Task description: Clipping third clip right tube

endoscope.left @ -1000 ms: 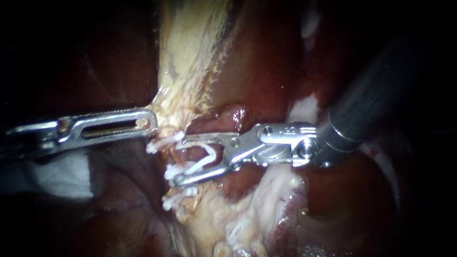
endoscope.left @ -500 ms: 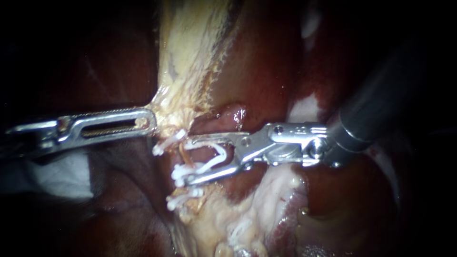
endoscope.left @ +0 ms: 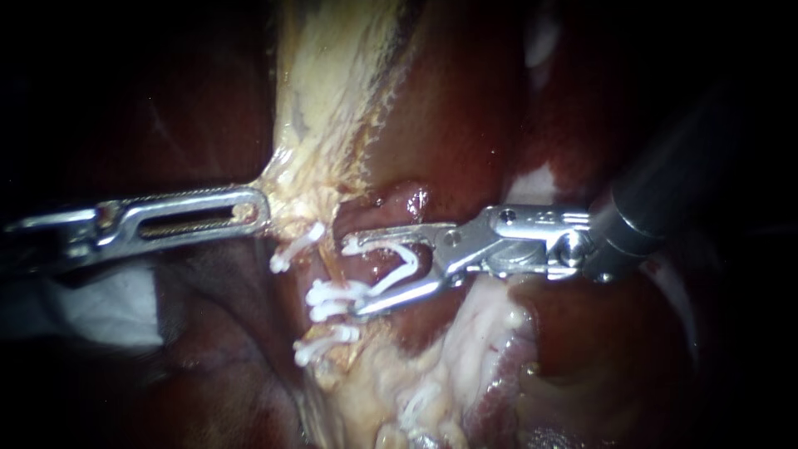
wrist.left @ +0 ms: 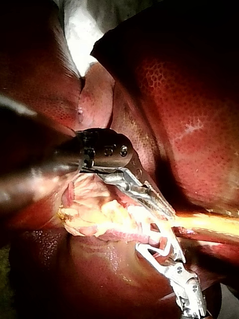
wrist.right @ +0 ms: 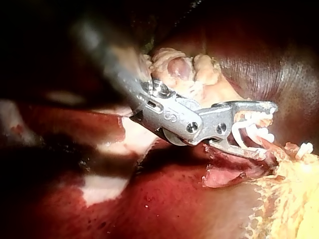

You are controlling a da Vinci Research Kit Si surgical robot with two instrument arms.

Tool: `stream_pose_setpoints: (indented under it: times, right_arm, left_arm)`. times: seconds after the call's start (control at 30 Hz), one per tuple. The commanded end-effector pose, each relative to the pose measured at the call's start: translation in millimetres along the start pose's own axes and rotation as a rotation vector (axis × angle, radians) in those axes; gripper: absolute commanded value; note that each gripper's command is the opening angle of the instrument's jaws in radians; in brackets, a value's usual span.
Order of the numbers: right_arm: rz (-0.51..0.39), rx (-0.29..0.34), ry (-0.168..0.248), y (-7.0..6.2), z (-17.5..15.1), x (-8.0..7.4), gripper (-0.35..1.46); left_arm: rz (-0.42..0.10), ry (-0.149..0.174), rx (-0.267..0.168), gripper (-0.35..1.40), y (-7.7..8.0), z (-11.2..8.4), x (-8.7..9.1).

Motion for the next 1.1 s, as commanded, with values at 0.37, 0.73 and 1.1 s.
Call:
stream_pose_setpoints:
  times: [0.37,0.73,1.1]
  right_arm:
    - [-0.007,0.002,-0.004,1.0,3.0,-0.8,0.6]
    - [0.014,0.128,0.093,-1.9,3.7,1.7,0.58]
    - [0.041,0.173,0.125,-2.7,4.2,2.3,0.57]
  left_arm:
    - [0.0,-0.002,-0.003,-0.35,-0.5,0.0,0.1]
    - [0.0,-0.001,-0.001,-0.35,0.0,0.1,0.0]
    - [0.001,0.0,0.0,-0.35,0.5,0.2,-0.1]
